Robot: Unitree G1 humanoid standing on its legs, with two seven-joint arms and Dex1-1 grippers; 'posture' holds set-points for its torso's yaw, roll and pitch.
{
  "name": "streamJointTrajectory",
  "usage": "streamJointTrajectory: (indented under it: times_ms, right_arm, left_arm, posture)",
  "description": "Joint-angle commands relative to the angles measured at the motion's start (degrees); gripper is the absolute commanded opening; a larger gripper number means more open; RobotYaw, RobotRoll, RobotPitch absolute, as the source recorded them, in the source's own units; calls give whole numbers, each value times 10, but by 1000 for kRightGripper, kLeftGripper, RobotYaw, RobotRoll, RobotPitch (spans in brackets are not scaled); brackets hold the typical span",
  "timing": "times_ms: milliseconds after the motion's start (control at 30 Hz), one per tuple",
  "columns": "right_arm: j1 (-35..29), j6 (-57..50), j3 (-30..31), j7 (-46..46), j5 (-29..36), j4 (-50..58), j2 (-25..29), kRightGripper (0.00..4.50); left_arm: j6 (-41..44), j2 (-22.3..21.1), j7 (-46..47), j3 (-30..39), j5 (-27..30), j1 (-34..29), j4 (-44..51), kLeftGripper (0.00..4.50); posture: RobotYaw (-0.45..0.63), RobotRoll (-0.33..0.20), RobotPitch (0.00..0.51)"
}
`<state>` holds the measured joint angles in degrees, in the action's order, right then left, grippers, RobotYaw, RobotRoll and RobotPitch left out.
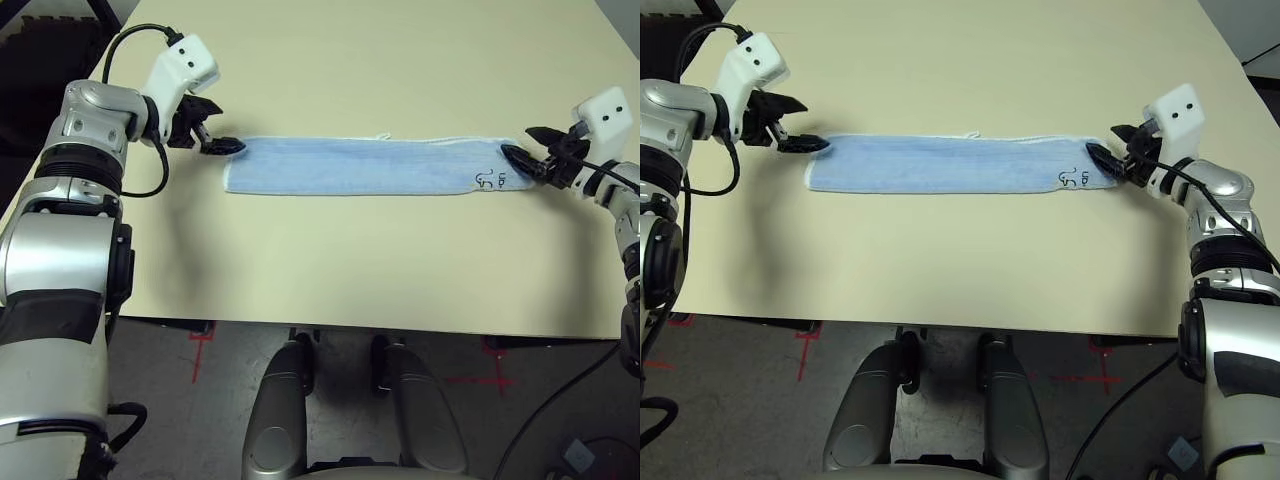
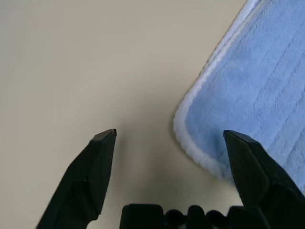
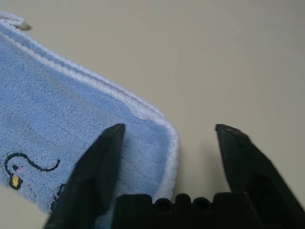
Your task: Fold the towel and set it aside.
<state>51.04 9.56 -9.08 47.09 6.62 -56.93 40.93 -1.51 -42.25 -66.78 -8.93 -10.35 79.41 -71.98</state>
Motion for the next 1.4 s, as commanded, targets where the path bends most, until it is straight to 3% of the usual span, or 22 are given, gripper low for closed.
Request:
streamJointTrajectory:
  times_ms: [33,133,267,400,667,867,933,1033,1233,1400]
  right_arm:
    - [-1,-9,-32,14,34,5,11,4480]
    - [13,-36,-56,43,74,13,2,4480]
    - [24,-73,-64,71,103,32,-14,4480]
    - [24,-90,-54,63,104,48,-38,4480]
    - [27,-135,-57,65,117,75,-68,4480]
    - [15,-411,-96,60,205,146,-27,4480]
    - [-14,-537,-124,41,253,200,-10,4480]
    - [-56,-640,-177,-14,301,267,-5,4480]
    - [-117,-756,-285,-107,381,345,-16,4480]
    - [-182,-812,-337,-164,414,393,-34,4480]
  left_arm:
    - [25,-14,-72,34,42,-18,32,4500]
    - [71,-5,-133,93,118,-47,81,4500]
    - [103,15,-147,144,187,-106,161,4500]
    - [67,39,-140,161,218,-176,235,4500]
    - [-20,52,-149,139,213,-248,247,4500]
    - [-69,40,-180,115,195,-237,201,4500]
    - [-76,38,-187,110,192,-230,189,4500]
    - [-82,38,-193,107,189,-224,180,4500]
    - [-87,42,-200,102,190,-219,176,4500]
    - [-86,44,-206,99,192,-220,179,4500]
  posture:
    - [77,0,262]
    - [79,0,264]
    - [81,0,266]
    - [78,0,267]
    - [71,0,270]
    - [44,0,271]
    - [35,0,271]
    - [29,0,272]
    - [25,0,274]
    - [24,0,276]
